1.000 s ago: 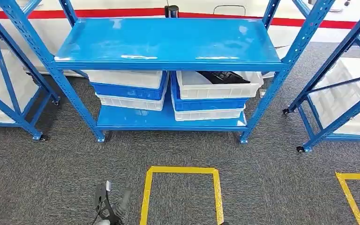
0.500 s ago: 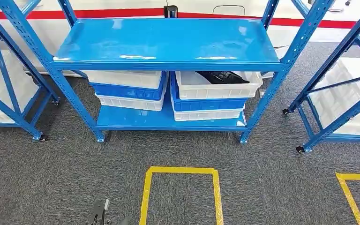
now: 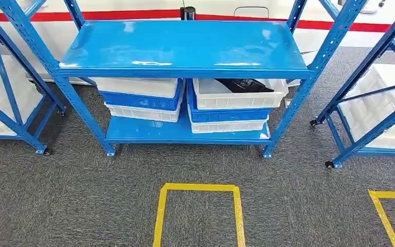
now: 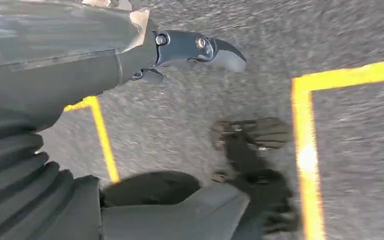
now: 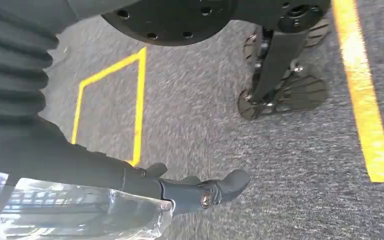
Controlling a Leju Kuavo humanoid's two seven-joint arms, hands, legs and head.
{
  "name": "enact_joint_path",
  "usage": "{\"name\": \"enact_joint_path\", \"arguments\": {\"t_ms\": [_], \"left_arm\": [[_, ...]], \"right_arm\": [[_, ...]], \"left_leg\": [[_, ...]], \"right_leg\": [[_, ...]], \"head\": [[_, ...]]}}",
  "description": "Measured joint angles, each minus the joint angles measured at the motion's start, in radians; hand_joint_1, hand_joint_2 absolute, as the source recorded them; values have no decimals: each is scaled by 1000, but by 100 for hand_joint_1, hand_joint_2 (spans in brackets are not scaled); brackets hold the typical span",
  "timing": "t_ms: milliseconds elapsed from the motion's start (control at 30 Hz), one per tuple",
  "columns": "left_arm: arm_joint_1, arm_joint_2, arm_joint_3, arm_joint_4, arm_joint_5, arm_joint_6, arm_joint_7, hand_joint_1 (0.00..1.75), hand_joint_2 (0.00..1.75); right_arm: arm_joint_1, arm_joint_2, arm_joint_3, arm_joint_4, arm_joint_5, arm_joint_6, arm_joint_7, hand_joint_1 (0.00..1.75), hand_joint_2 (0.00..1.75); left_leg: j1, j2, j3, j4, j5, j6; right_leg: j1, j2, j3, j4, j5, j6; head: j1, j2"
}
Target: Take the parts from the cabinet and place them on the table.
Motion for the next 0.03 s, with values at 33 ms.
{"name": "enact_joint_path", "arguments": {"t_ms": [33], "left_arm": [[2, 1, 1, 2, -5, -4, 0, 0, 0]], "right_arm": [[3, -1, 1, -2, -9, 0, -2, 0, 0]], "left_leg": [[0, 0, 0, 0, 0, 0]], "right_leg": [[0, 0, 0, 0, 0, 0]], "head": [[0, 0]]}}
